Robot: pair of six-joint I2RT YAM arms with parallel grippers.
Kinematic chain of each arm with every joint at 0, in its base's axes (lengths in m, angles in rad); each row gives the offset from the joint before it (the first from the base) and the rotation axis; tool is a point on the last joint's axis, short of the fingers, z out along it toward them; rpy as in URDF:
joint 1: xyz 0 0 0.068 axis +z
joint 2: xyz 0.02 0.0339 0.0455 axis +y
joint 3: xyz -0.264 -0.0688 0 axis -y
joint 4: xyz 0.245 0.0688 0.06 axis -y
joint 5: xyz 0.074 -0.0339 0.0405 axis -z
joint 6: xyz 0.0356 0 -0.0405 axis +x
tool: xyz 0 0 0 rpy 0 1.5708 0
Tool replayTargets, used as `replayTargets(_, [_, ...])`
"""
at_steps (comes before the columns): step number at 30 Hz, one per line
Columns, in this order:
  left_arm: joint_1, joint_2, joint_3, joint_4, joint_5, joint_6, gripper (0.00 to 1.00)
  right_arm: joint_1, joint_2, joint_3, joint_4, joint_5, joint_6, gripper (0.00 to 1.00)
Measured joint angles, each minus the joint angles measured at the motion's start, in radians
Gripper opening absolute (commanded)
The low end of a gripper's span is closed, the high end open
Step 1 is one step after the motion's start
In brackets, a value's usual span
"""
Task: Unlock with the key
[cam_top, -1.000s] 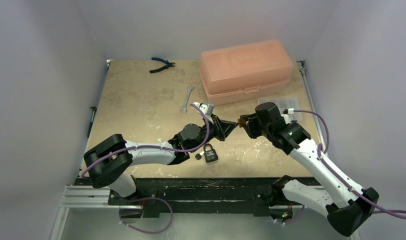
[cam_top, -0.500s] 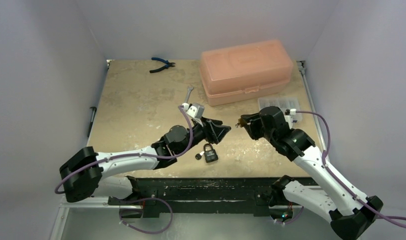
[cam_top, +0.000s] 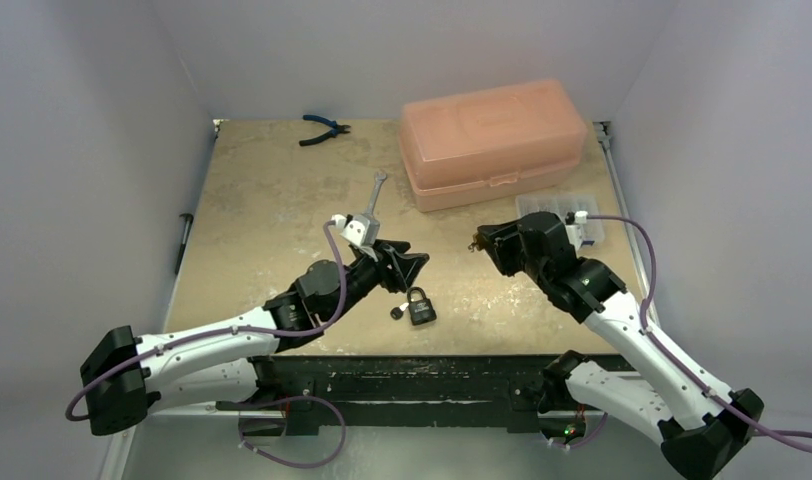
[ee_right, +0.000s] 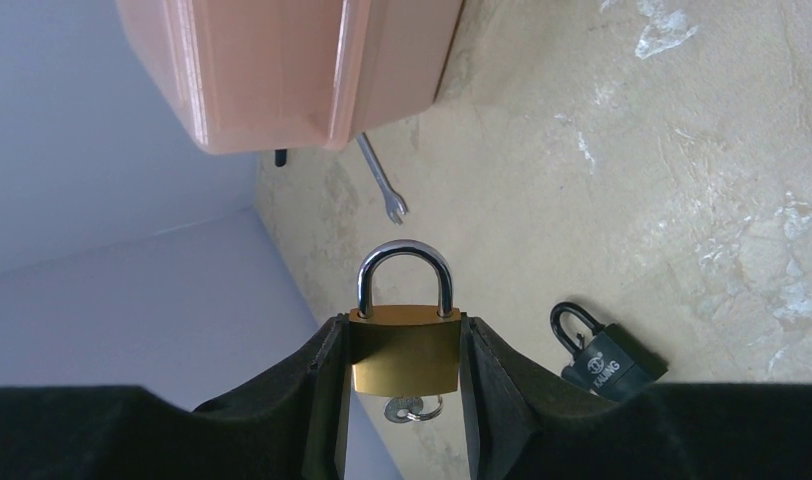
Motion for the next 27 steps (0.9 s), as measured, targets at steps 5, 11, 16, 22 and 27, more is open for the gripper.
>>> replayTargets(5, [0.000,-0.071,-0.001,-0.078,-0.040,0.060,0.52,0.000,0.042,-0.008,-0.008,-0.006,0.005,0.00])
replayTargets(11, [0.001,-0.104,-0.001,-0.116,-0.032,0.136,0.52,0.002,0.179,0.031,-0.019,-0.085,-0.077,0.00])
replayTargets(16, [0.002,-0.045,-0.001,-0.105,-0.001,0.179,0.51,0.013,0.212,0.047,0.008,-0.134,-0.140,0.00])
replayTargets(22, [0.004,0.084,0.002,-0.060,0.029,0.194,0.54,0.025,0.204,0.055,0.029,-0.163,-0.154,0.00])
replayTargets(27, [0.004,0.195,0.039,-0.005,0.055,0.193,0.58,0.036,0.209,0.085,0.024,-0.164,-0.156,0.00])
